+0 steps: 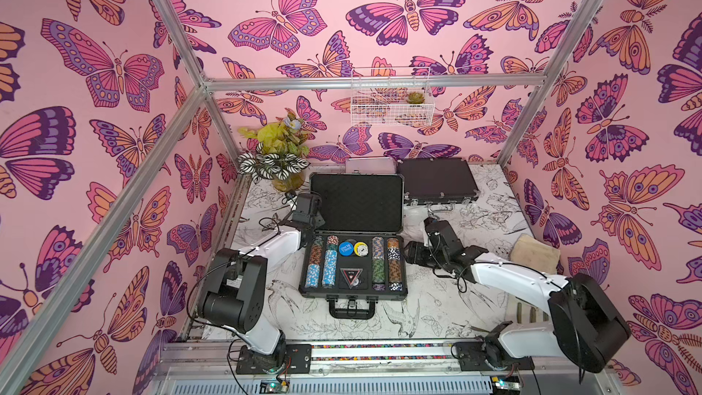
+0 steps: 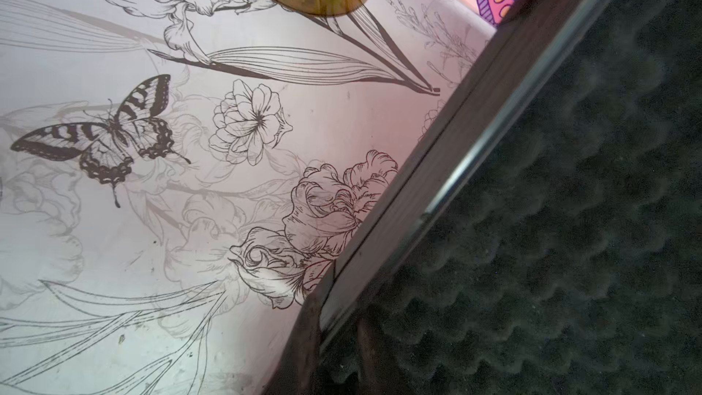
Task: Close the poker set cases
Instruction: Move the poker set case to the center of the board.
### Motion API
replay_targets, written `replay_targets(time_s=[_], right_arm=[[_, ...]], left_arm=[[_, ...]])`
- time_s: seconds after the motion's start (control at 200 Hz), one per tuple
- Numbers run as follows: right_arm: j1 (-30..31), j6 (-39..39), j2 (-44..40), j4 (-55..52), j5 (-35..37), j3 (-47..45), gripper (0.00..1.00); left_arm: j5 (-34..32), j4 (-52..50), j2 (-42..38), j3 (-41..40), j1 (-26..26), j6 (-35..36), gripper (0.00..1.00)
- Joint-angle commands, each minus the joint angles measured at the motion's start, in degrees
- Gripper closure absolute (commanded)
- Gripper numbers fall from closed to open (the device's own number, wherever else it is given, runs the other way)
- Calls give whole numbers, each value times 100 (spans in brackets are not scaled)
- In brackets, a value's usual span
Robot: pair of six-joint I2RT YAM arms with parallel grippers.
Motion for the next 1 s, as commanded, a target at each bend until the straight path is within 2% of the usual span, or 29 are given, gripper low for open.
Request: replay_targets(time_s=[0.0,0.12,0.261,0.446,0.561,0.992], right_arm=[[-132,-39,-166,-58,32,-55,31],[-214,-145,-232,-86,236,67,31],[-215,-357,-89,105,644,322,40],[-215,-661,638,239,1176,1003,45],[-228,-740,996,250,1413,1339,54],[-329,-961,1704,123,1525,1885,54]], left_arm=[[699,-512,296,90,-411,-876,83],[693,-586,384,157,-457,-825,82],[687,-621,397,144,-458,-718,81],[682,-665,329,148,-467,-665,81],[634,-718,271,148,-467,-612,81],[612,-747,167,165,-463,-480,80]])
